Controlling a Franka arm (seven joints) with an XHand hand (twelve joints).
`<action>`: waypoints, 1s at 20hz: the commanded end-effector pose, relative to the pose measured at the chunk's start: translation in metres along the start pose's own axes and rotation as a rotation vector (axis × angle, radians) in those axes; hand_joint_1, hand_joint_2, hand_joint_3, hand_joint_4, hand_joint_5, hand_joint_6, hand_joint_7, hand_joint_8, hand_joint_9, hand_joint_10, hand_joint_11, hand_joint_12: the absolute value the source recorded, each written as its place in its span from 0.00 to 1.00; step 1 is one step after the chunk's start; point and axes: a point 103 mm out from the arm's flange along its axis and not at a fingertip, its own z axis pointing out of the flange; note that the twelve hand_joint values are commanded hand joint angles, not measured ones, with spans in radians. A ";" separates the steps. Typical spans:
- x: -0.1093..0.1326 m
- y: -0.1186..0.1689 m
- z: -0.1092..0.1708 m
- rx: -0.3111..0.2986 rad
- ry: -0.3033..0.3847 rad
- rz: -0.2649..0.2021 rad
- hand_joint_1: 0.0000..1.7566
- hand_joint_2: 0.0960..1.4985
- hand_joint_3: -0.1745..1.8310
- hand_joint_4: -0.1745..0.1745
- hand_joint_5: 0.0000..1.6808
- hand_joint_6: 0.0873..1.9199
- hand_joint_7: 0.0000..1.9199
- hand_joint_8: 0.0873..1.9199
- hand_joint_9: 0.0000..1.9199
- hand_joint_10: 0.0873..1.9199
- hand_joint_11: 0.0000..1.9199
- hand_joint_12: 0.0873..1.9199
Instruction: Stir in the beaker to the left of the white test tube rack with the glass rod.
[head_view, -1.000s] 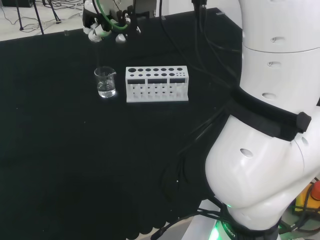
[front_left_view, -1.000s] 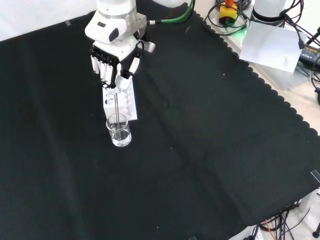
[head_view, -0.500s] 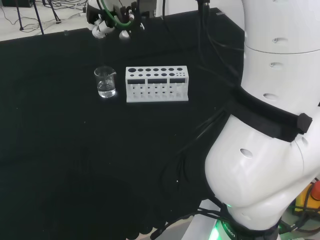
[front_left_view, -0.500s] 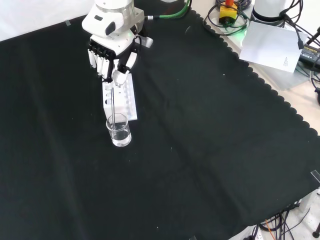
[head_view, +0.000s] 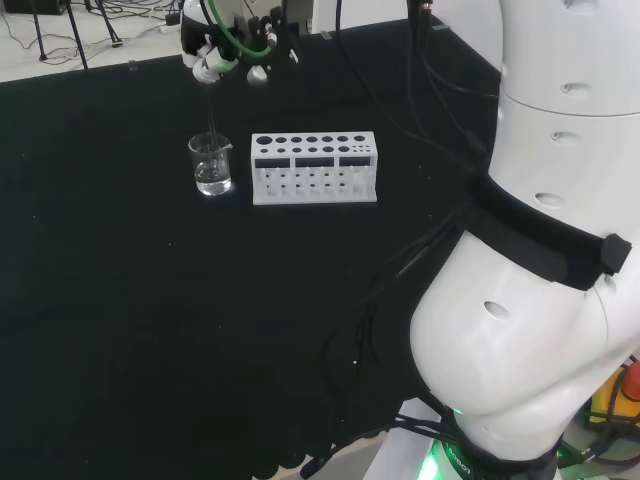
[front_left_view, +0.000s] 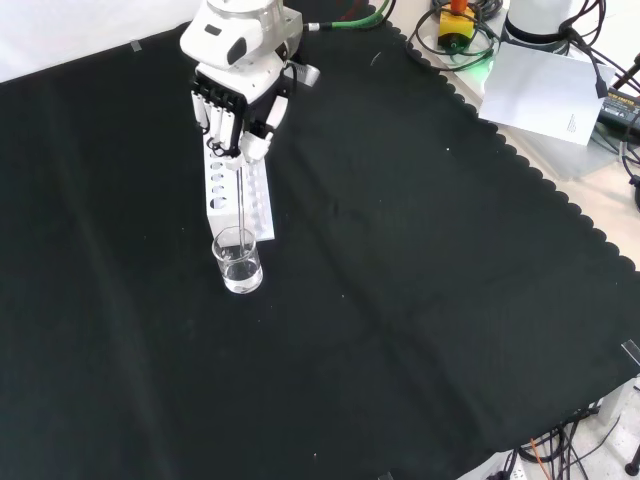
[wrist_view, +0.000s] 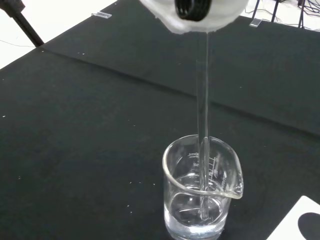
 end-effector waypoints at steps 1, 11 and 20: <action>0.016 0.003 0.001 0.002 0.000 -0.022 0.74 0.67 0.10 0.00 0.69 0.17 0.61 0.49 0.84 0.43 0.75 0.48; 0.014 0.029 0.003 -0.008 -0.004 -0.037 0.74 0.67 0.10 0.00 0.69 0.17 0.61 0.49 0.84 0.43 0.75 0.48; -0.034 0.016 0.009 0.000 0.022 0.017 0.74 0.67 0.09 0.00 0.69 0.17 0.61 0.49 0.84 0.43 0.75 0.48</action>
